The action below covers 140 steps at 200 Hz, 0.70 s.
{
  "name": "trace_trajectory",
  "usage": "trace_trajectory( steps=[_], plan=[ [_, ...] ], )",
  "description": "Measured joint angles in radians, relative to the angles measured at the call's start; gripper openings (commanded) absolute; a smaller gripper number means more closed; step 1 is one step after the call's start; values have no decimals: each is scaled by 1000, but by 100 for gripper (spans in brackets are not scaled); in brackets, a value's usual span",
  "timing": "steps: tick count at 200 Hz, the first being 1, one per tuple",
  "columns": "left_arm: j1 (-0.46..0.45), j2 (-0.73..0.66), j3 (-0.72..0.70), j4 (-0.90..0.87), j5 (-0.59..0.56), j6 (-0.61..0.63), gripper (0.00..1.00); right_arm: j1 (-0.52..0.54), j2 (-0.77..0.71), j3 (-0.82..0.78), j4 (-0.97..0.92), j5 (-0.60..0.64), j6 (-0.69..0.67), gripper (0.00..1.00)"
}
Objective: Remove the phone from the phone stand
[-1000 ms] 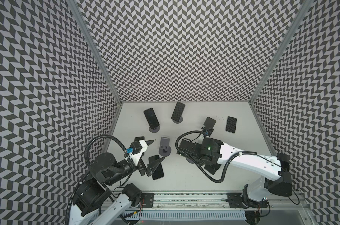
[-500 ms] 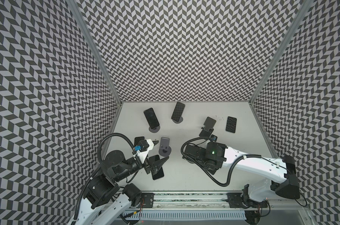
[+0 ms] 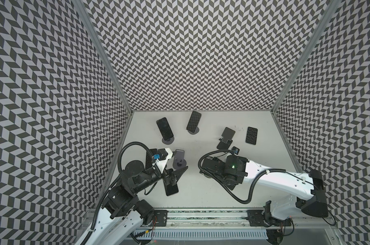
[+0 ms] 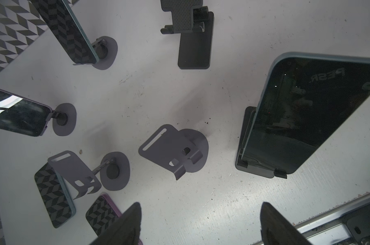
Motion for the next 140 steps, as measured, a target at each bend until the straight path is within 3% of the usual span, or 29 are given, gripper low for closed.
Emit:
trace_trajectory(
  steps=[140],
  plan=[
    [-52,107,-144,220,16,-56,84,0,-141,-179,-4,-29,58,84]
  ],
)
